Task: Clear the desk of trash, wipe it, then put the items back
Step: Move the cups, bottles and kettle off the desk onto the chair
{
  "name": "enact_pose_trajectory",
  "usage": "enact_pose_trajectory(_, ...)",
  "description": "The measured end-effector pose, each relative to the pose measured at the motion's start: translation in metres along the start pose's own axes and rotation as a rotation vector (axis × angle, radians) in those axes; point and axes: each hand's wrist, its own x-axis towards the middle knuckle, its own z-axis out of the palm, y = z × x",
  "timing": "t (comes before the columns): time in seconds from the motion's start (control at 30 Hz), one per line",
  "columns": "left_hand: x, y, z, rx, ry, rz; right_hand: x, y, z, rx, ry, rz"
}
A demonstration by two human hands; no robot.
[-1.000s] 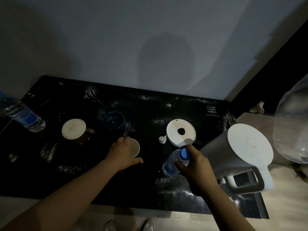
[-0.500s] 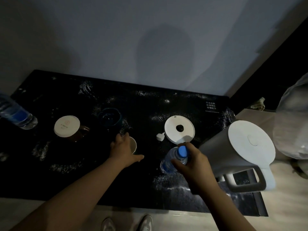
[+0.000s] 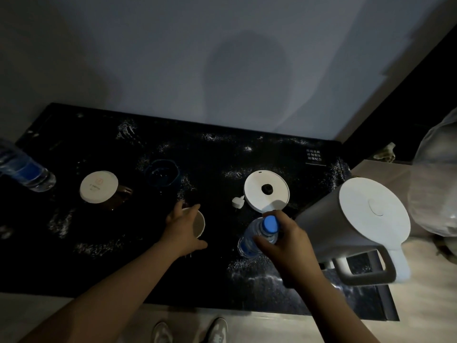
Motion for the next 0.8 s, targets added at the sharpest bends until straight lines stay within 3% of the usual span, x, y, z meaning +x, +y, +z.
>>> enact_pose_trajectory(0.2, 0.004, 0.001, 0.006, -0.046, 0.140, -0.086, 0.001, 0.001, 0.000, 0.006, -0.001, -0.005)
enact_pose_trajectory(0.53, -0.010, -0.003, -0.001, -0.057, 0.093, -0.071, -0.001, 0.003, 0.004, 0.089, -0.013, 0.026)
enact_pose_trajectory(0.8, -0.038, 0.000, -0.004, -0.082, 0.154, -0.007, -0.005, 0.002, 0.000, 0.062, -0.004, 0.015)
